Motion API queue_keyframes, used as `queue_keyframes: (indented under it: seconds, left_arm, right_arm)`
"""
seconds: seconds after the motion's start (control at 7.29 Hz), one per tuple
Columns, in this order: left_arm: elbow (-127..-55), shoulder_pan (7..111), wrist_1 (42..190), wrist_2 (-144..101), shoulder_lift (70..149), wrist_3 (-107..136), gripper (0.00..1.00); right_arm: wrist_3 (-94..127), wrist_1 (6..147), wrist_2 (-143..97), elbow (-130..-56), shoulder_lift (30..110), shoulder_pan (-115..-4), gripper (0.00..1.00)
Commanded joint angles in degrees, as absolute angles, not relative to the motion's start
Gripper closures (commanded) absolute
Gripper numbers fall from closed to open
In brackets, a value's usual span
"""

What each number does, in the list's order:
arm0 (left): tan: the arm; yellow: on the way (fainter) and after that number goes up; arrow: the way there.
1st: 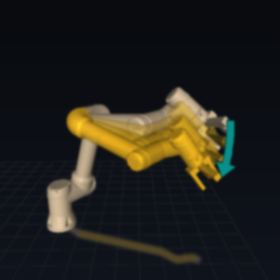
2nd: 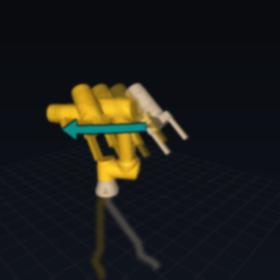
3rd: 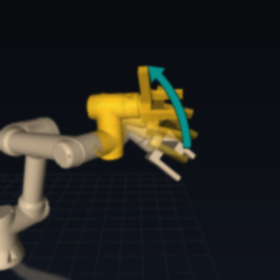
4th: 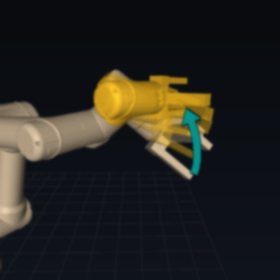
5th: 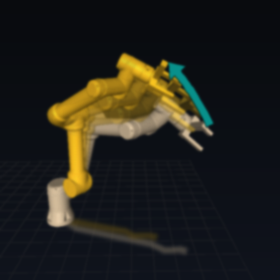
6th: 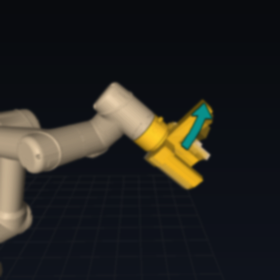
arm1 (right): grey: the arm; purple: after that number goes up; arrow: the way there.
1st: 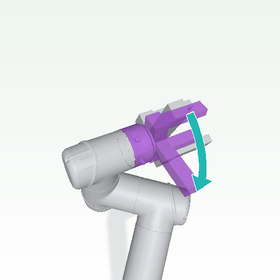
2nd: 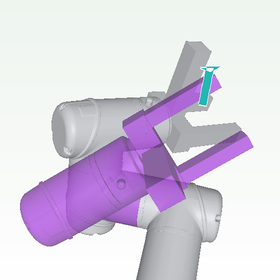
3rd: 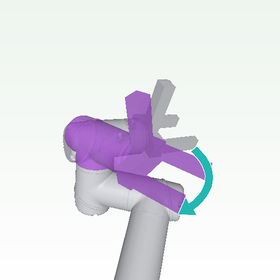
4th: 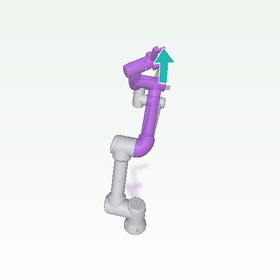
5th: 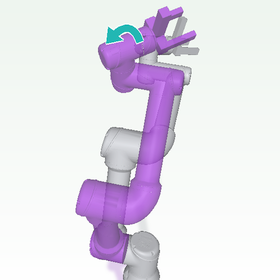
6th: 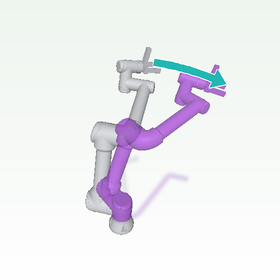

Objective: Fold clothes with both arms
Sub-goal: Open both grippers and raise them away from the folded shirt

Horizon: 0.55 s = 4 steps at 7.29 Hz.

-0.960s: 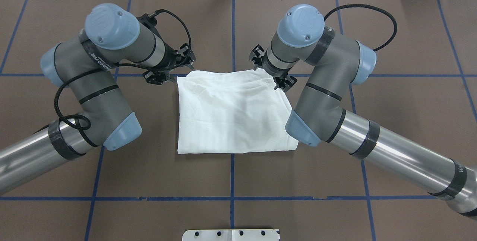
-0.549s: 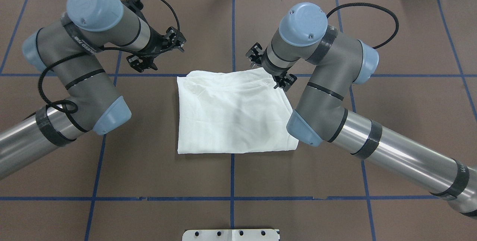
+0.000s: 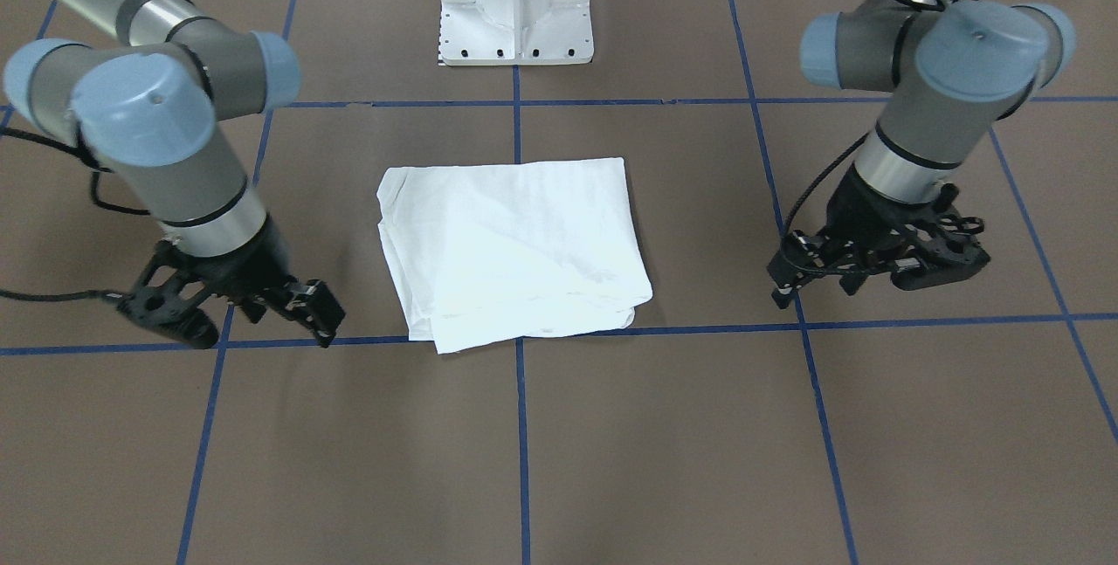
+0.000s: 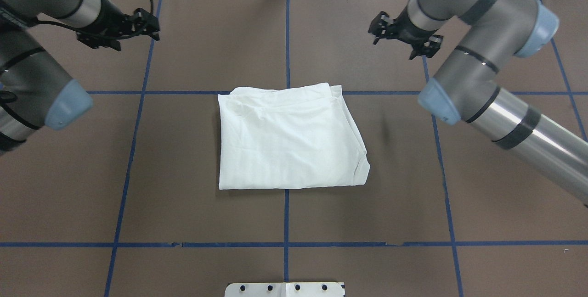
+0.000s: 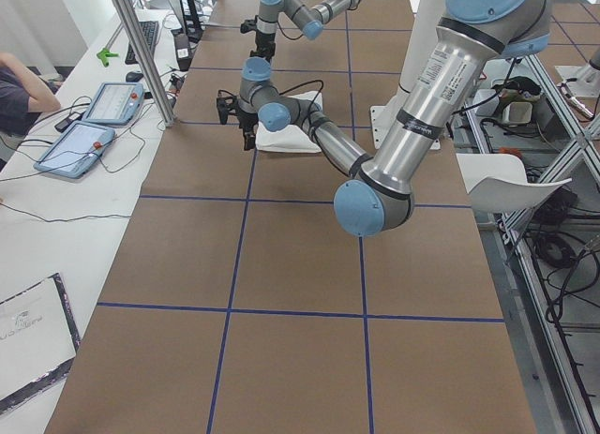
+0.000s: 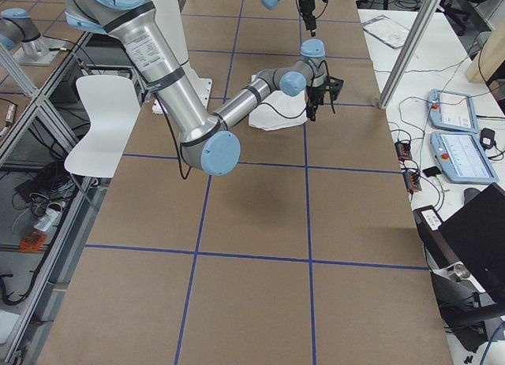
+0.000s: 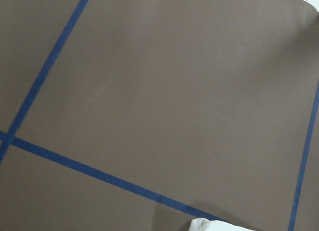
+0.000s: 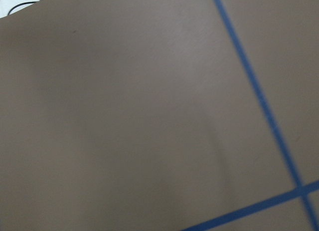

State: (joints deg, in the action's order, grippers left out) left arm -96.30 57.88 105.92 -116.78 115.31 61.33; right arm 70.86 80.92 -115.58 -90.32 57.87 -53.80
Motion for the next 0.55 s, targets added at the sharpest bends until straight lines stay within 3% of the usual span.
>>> queue_keyframes:
  seconds: [0.0,0.41]
  left_arm:
    - [-96.15,67.81,105.82,-118.99,108.84,40.34,0.0]
    - [-95.89,77.5,103.03,-125.07,101.09,18.11,0.0]
  right_arm:
    - [44.84,81.99,-119.96,-90.09,66.59,-64.38,0.0]
    - [14.69,89.79,-126.11,-90.18,74.24,-76.51,0.0]
